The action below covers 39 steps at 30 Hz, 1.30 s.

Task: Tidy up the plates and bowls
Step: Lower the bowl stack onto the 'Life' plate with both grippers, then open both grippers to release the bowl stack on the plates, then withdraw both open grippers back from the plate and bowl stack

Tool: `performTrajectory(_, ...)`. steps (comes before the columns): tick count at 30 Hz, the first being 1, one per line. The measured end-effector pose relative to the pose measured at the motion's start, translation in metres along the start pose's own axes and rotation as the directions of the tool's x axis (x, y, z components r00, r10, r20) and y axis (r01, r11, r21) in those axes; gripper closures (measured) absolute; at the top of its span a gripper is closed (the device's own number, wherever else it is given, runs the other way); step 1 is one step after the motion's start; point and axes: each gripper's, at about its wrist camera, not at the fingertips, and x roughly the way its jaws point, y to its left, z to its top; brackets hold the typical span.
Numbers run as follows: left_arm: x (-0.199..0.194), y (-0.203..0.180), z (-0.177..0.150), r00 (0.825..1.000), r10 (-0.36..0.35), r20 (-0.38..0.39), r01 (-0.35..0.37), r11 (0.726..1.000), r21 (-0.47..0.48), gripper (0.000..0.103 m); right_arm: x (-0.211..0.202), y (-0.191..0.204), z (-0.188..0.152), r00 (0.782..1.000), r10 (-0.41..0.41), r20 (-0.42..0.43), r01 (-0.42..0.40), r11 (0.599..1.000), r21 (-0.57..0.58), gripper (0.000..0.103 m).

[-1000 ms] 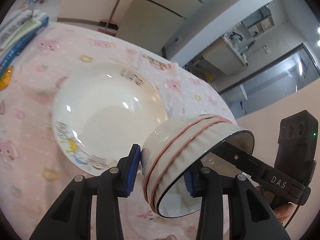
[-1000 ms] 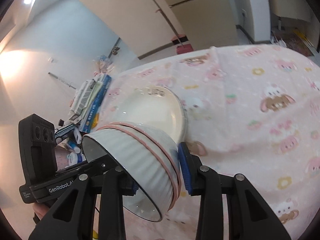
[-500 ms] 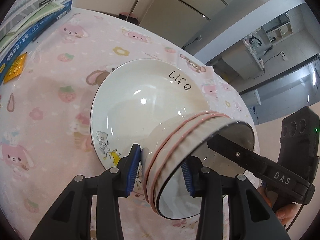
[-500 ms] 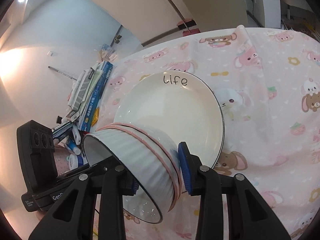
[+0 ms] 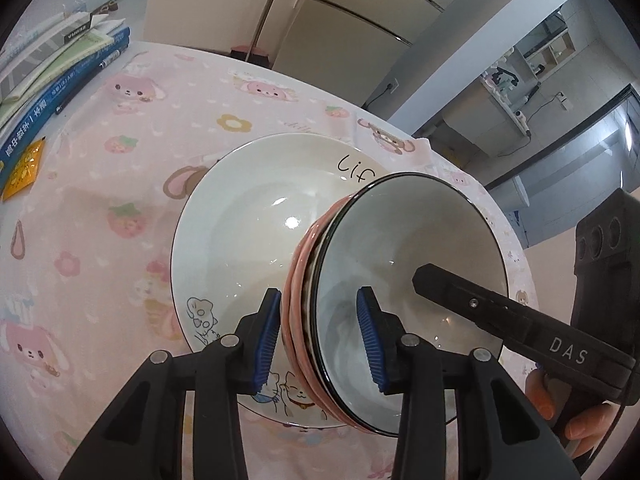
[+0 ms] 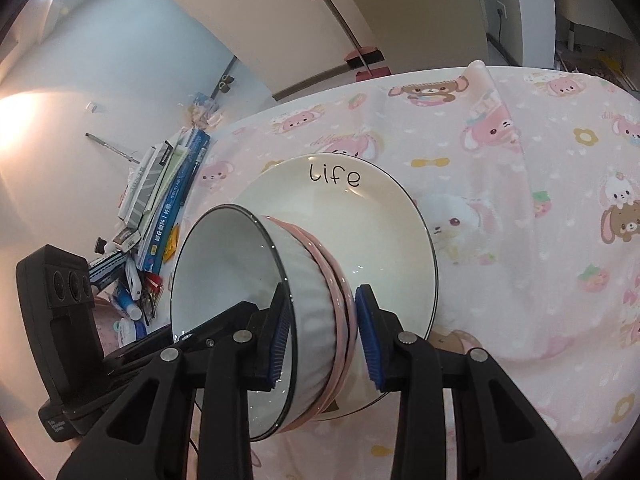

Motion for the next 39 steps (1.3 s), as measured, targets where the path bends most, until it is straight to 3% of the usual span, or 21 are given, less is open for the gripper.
performTrajectory(8,-0.002,0.002,-0.003,0.999,-0.026,0.042,0.025,0.999,0.023,0.062,-0.001,0.0,-0.005,1.0,-0.003,0.01,0.003,1.0,-0.022,0.07)
performTrajectory(12,-0.028,0.006,-0.008,0.989,-0.079,0.127,0.071,0.995,0.064,0.06,-0.006,-0.006,-0.005,0.999,0.032,0.035,-0.031,0.999,-0.018,0.07)
performTrajectory(13,-0.035,0.007,-0.01,0.985,-0.082,0.15,0.072,0.995,0.071,0.051,-0.009,-0.007,-0.005,0.999,0.029,0.046,-0.028,0.999,-0.022,0.07)
performTrajectory(14,-0.043,0.007,-0.011,0.981,-0.077,0.179,0.064,0.995,0.079,0.034,-0.014,-0.006,-0.005,0.997,0.036,0.066,-0.034,0.999,-0.032,0.07)
performTrajectory(15,-0.05,0.007,-0.013,0.974,-0.07,0.214,0.051,0.994,0.093,0.028,-0.02,-0.004,-0.006,0.995,0.041,0.09,-0.037,0.998,-0.042,0.07)
performTrajectory(20,-0.087,-0.01,-0.031,0.925,-0.054,0.375,-0.04,0.97,0.238,0.026,-0.058,0.016,-0.018,0.972,0.02,0.233,0.017,0.988,-0.156,0.07)
performTrajectory(23,-0.109,-0.023,-0.046,0.879,-0.096,0.468,-0.072,0.942,0.329,0.02,-0.08,0.029,-0.031,0.947,0.023,0.321,0.052,0.973,-0.223,0.07)
performTrajectory(27,-0.138,-0.038,-0.077,0.792,-0.13,0.597,-0.172,0.89,0.423,0.016,-0.109,0.042,-0.062,0.871,-0.005,0.491,0.183,0.932,-0.314,0.065)
performTrajectory(30,-0.154,-0.038,-0.097,0.739,-0.161,0.654,-0.193,0.88,0.434,0.011,-0.122,0.041,-0.09,0.808,-0.002,0.589,0.258,0.9,-0.352,0.052)
performTrajectory(32,-0.157,-0.036,-0.108,0.72,-0.199,0.665,-0.176,0.875,0.451,0.0,-0.128,0.037,-0.104,0.776,0.022,0.631,0.269,0.892,-0.363,0.04)
performTrajectory(34,-0.155,-0.034,-0.12,0.7,-0.215,0.681,-0.178,0.871,0.458,0.0,-0.13,0.031,-0.114,0.754,0.025,0.657,0.278,0.893,-0.353,0.029)
performTrajectory(35,-0.151,-0.034,-0.125,0.696,-0.207,0.687,-0.187,0.872,0.452,0.0,-0.129,0.027,-0.117,0.75,0.014,0.662,0.281,0.899,-0.337,0.02)
performTrajectory(37,-0.141,-0.03,-0.134,0.698,-0.19,0.691,-0.196,0.877,0.439,0.0,-0.127,0.019,-0.12,0.756,-0.028,0.654,0.288,0.911,-0.295,0.011)
performTrajectory(39,-0.13,-0.027,-0.142,0.698,-0.222,0.681,-0.155,0.882,0.445,0.0,-0.124,0.012,-0.125,0.769,-0.021,0.639,0.266,0.92,-0.289,0.011)
